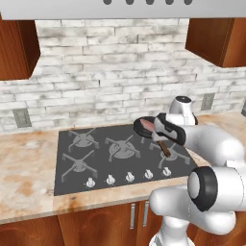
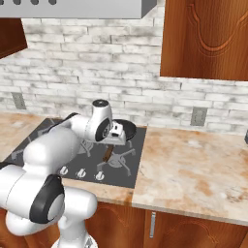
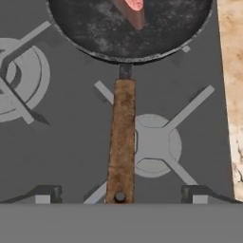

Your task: Pick up the pan with the steak in it and place it on the dining table. Then place the steak on the plate.

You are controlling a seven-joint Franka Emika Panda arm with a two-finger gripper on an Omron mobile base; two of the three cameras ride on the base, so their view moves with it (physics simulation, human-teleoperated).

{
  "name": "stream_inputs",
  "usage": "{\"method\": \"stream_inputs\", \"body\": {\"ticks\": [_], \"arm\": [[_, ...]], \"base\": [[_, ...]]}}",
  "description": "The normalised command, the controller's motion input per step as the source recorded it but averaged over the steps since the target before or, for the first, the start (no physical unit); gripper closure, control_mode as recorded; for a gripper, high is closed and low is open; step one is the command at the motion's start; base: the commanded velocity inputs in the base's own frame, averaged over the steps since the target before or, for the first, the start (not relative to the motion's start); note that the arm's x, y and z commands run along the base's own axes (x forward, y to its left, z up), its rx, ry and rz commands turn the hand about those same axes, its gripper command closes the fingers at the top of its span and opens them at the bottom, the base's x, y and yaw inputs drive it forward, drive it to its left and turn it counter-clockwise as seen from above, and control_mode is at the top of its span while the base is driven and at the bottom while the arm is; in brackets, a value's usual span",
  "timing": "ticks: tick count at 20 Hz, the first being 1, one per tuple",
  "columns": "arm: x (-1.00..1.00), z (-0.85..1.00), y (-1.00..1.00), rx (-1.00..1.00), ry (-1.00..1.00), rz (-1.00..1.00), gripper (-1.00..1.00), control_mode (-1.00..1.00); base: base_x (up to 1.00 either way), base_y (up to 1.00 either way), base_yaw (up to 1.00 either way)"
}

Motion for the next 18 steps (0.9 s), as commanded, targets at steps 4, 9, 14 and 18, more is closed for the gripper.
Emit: {"method": "stream_inputs", "body": {"ticks": [4, 9, 14, 18], "arm": [[0.12, -0.35, 0.00, 0.00, 0.00, -0.02, -1.00, -1.00], [0.02, -0.34, 0.00, 0.00, 0.00, -0.01, -1.00, -1.00], [0.02, -0.32, 0.00, 0.01, 0.00, -0.01, -1.00, -1.00], [0.10, -0.28, 0.01, 0.00, 0.00, -0.02, -1.00, -1.00]], "base": [[0.00, 0.00, 0.00], [0.00, 0.00, 0.00], [0.00, 0.00, 0.00], [0.00, 0.00, 0.00]]}}
